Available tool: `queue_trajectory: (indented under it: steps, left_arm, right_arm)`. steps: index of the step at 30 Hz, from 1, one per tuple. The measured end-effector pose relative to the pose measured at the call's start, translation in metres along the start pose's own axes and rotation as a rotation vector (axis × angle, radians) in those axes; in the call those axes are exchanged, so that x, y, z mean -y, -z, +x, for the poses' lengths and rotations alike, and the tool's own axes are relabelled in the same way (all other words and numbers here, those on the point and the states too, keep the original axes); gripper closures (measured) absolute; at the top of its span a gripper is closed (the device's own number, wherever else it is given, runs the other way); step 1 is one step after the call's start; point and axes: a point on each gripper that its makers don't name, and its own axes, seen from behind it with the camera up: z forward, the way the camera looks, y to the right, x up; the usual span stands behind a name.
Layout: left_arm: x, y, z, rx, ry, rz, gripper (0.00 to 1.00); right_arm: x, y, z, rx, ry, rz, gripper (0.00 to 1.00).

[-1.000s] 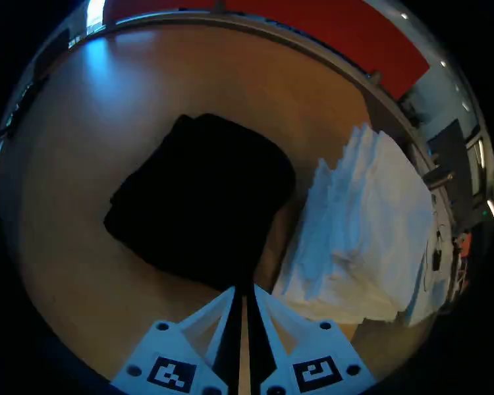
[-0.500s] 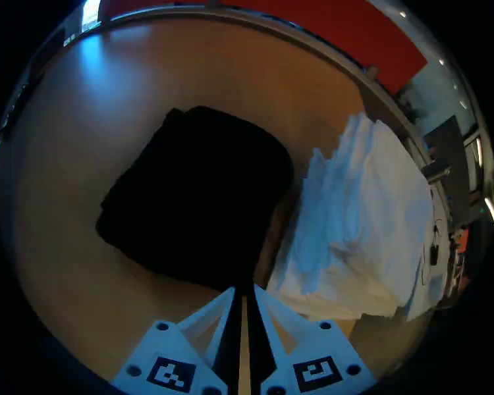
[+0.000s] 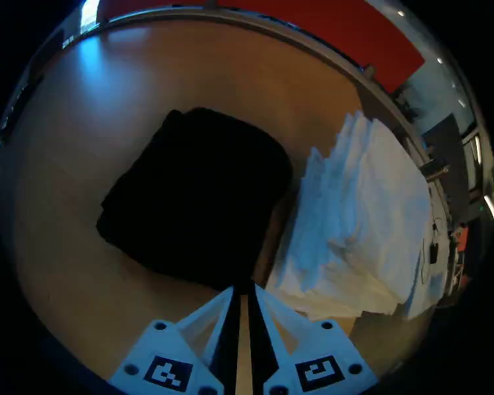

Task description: Fold towel

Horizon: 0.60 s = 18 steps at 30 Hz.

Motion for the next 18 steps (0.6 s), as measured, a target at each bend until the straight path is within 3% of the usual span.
queue_trajectory:
  steps: [13,15,18]
  left_arm:
    - [-0.0005,0.0004,0.0033,-0.007,-0.009,-0.006,0.06]
    - [-0.0008,0.0002,0.0039,-0.008,-0.01,-0.007,0.06]
    - [-0.0016,0.0003,0.0045,-0.01,-0.011,-0.009,0.05]
  right_arm:
    - [-0.0022,0.0065,0.0025,-0.023,-0.003,-0.015,0.64]
    - [-0.0027,0.0076,0.0031,-0.025,-0.006,-0.016,0.56]
    - [-0.0038,0.0094,0.0043,-0.029,-0.006,-0.021,0.34]
